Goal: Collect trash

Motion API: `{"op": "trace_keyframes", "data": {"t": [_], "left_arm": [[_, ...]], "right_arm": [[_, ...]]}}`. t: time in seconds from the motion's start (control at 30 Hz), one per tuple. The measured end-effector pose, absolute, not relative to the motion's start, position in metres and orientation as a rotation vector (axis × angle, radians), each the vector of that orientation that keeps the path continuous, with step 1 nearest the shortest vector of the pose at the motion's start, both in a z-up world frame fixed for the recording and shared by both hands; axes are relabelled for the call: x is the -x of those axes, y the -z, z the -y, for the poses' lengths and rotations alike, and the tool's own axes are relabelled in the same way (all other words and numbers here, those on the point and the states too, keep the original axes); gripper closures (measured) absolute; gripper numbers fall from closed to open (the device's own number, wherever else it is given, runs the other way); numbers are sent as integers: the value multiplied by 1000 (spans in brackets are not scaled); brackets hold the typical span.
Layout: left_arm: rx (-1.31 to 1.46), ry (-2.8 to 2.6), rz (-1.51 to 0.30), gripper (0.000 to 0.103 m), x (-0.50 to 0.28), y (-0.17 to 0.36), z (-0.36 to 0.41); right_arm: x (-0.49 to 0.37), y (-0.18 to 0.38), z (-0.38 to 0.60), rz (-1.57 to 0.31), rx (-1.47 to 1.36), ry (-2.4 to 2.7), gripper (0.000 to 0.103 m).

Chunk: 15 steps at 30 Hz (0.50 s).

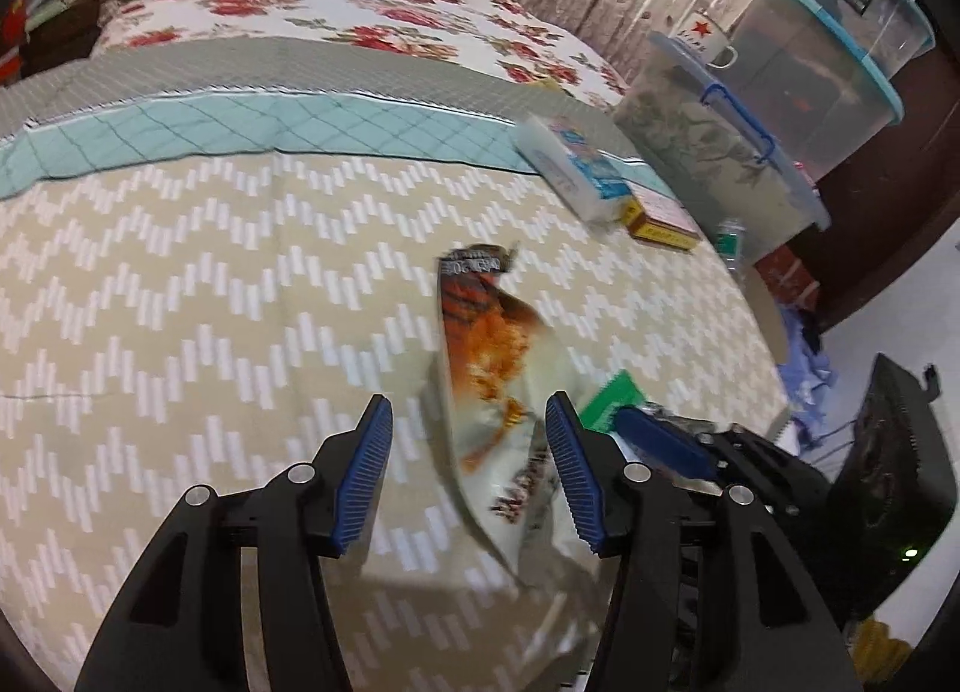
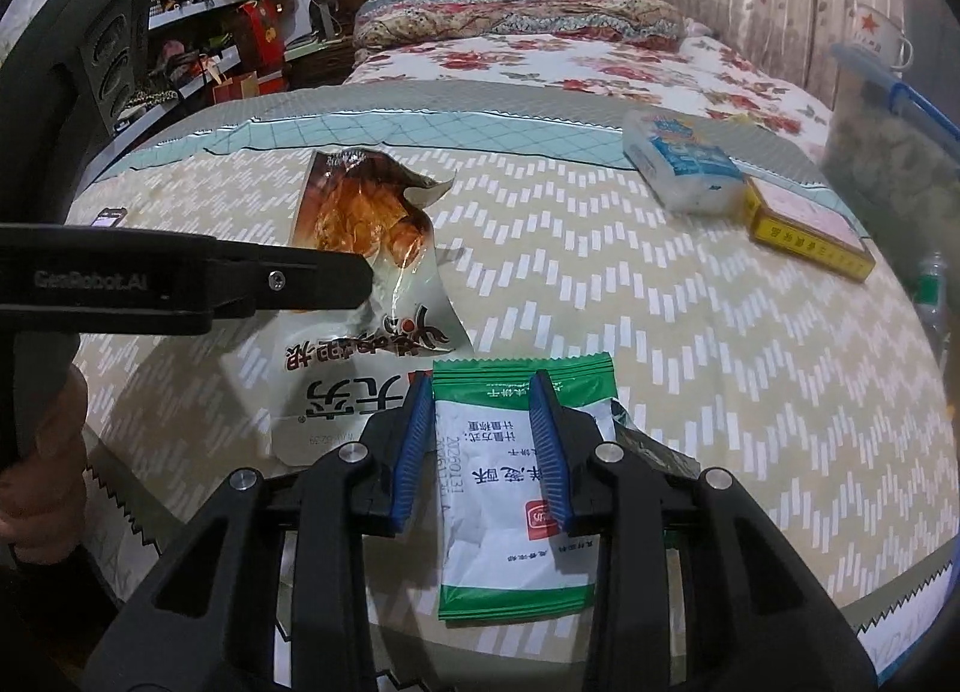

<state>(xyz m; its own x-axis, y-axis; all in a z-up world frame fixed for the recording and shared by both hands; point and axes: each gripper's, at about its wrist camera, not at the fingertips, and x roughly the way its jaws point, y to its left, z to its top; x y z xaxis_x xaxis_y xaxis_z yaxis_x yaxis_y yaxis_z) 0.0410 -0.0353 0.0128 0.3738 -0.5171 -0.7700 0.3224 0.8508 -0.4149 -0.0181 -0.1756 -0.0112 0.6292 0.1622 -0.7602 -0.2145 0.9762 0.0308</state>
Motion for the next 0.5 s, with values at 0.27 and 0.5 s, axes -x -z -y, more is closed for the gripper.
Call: {"op": "trace_keyframes", "data": {"t": [0.27,0.5], "left_arm": [[250,604,-1069,60,-39,-9,44],[279,609,-1081,79,-41,-4,39]], "right_arm": [[18,12,175,-864,63,-217,67],[18,11,175,-863,52,-220,67]]}}
